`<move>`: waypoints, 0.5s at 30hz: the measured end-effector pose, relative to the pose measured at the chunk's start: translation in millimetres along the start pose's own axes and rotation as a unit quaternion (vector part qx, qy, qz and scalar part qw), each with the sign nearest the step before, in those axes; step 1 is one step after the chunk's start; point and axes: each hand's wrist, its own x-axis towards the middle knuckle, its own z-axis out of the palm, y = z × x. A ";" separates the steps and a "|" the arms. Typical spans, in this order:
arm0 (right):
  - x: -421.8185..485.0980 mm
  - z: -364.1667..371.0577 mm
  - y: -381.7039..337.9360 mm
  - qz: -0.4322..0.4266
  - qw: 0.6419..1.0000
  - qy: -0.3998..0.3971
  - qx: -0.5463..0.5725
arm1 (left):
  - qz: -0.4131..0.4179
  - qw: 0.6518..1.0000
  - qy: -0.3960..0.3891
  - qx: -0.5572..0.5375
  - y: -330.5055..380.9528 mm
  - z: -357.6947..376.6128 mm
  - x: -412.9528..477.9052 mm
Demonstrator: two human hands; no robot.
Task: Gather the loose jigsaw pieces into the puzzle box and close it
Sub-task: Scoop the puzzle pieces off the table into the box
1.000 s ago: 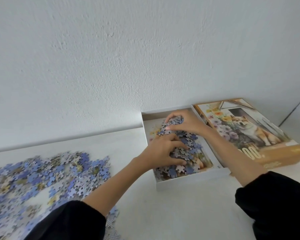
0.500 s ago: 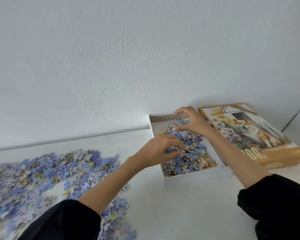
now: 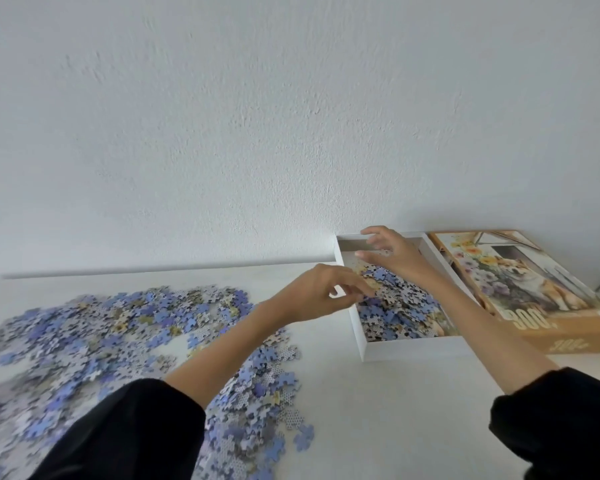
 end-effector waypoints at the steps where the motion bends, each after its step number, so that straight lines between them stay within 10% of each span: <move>1: 0.7 3.4 -10.0 -0.011 1.000 0.001 -0.001 | -0.004 1.000 0.007 0.000 -1.0 -6.6 -7.4; 15: -18.6 144.8 -119.7 -0.095 0.992 -0.080 -0.003 | -0.149 0.982 0.096 0.070 -45.7 -96.4 -199.7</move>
